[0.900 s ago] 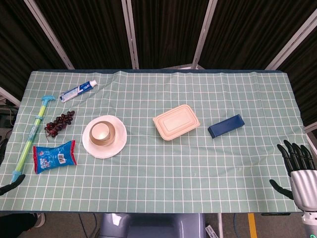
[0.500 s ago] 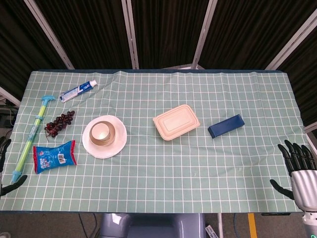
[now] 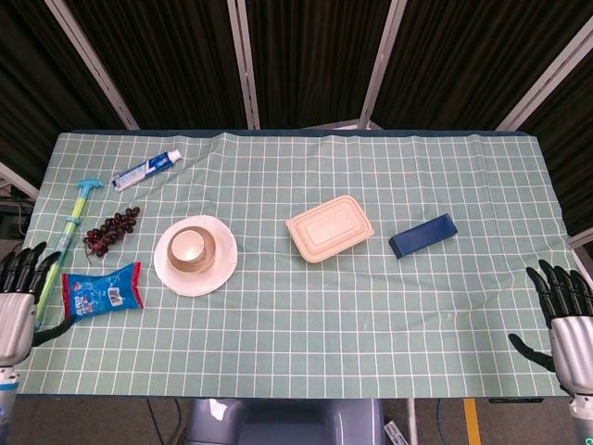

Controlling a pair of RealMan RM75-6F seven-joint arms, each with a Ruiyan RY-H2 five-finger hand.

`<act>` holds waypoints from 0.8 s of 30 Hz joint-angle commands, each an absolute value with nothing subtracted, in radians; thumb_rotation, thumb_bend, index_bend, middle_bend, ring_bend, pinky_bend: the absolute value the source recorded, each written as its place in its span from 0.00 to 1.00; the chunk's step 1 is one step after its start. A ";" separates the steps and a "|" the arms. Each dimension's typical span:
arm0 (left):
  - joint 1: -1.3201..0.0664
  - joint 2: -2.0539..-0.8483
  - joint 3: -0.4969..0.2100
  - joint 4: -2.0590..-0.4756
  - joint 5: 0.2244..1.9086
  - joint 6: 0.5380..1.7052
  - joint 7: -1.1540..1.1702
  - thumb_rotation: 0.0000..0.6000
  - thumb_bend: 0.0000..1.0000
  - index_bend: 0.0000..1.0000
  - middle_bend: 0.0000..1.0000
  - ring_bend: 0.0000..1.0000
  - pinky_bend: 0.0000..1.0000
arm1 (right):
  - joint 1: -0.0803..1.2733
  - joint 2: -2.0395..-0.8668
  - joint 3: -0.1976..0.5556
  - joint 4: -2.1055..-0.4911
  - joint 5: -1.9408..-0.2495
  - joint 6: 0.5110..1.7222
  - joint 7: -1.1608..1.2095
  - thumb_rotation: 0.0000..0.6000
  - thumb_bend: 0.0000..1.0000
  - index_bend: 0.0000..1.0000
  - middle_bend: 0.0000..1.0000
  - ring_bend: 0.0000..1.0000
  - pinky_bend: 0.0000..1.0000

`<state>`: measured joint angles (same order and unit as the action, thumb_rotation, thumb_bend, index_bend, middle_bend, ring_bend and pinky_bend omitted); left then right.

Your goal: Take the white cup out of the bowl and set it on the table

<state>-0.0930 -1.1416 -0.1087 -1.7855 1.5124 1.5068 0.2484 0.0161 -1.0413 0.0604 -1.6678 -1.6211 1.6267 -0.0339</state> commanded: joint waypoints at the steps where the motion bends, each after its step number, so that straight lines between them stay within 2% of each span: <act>1: -0.172 -1.199 -0.155 -1.767 1.470 1.427 0.317 1.00 0.08 0.30 0.00 0.00 0.00 | 0.018 -1.037 0.063 -1.667 -1.618 1.624 -0.024 1.00 0.04 0.00 0.00 0.00 0.00; 10: -0.333 -1.316 -0.233 -1.710 1.325 1.258 0.453 1.00 0.18 0.45 0.00 0.00 0.00 | 0.016 -1.032 0.060 -1.668 -1.627 1.630 -0.011 1.00 0.04 0.00 0.00 0.00 0.00; 15: -0.409 -1.380 -0.247 -1.654 1.239 1.179 0.516 1.00 0.20 0.48 0.00 0.00 0.00 | 0.016 -1.028 0.063 -1.667 -1.622 1.632 0.005 1.00 0.04 0.00 0.00 0.00 0.00; 24: -0.483 -1.460 -0.256 -1.587 1.146 1.128 0.566 1.00 0.26 0.51 0.00 0.00 0.00 | 0.016 -1.022 0.064 -1.667 -1.620 1.631 0.023 1.00 0.04 0.00 0.00 0.00 0.00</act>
<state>-0.4710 -1.4476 -0.2526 -1.5986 1.1623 1.1395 0.5594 0.0165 -1.0221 0.0640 -1.6674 -1.6202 1.6306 0.0228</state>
